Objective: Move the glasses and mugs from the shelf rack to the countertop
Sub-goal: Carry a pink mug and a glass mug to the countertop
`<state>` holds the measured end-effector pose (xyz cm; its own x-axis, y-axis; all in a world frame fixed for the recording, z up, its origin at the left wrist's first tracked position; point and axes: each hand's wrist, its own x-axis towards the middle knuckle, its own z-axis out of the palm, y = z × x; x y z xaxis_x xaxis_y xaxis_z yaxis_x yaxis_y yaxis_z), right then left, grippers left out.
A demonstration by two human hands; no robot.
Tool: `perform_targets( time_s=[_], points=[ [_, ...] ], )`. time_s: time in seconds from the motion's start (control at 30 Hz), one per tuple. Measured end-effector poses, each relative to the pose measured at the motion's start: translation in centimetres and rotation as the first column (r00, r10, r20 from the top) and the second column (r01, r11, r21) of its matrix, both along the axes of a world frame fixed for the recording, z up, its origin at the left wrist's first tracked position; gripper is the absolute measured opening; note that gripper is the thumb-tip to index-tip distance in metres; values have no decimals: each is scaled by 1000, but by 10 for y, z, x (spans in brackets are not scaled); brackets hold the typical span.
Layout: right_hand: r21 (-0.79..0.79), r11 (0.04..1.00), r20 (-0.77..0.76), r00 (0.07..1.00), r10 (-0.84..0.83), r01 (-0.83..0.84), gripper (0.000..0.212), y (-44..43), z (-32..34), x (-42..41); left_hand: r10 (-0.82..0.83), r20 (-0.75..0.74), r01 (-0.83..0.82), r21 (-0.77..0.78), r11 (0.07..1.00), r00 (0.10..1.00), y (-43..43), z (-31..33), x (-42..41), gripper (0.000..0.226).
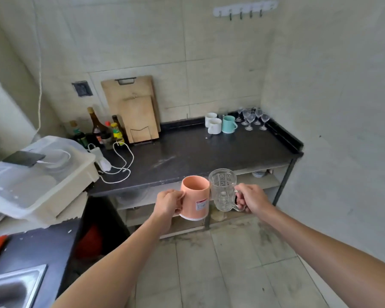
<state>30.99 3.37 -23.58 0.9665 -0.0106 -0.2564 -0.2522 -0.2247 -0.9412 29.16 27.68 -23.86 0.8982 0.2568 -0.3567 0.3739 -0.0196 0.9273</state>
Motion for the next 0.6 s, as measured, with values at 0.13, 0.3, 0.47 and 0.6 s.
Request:
perform_targets(
  time_s=[0.13, 0.3, 0.47, 0.6],
  points=[
    [-7, 996, -14, 996, -84, 84, 35, -37, -5, 45, -87, -15, 87, 0, 996, 996, -37, -8, 67, 20],
    [-2, 992, -46, 991, -126, 126, 35, -89, -21, 114, -118, -53, 119, 4, 993, 992, -91, -27, 150, 23],
    [-32, 995, -81, 992, -96, 94, 37, -136, -28, 194, -90, -104, 92, 14, 996, 990, -141, -42, 229, 25],
    [-56, 997, -106, 993, -60, 54, 36, -160, -27, 257, -60, -118, 61, 6, 998, 991, -163, -47, 281, 21]
  ],
)
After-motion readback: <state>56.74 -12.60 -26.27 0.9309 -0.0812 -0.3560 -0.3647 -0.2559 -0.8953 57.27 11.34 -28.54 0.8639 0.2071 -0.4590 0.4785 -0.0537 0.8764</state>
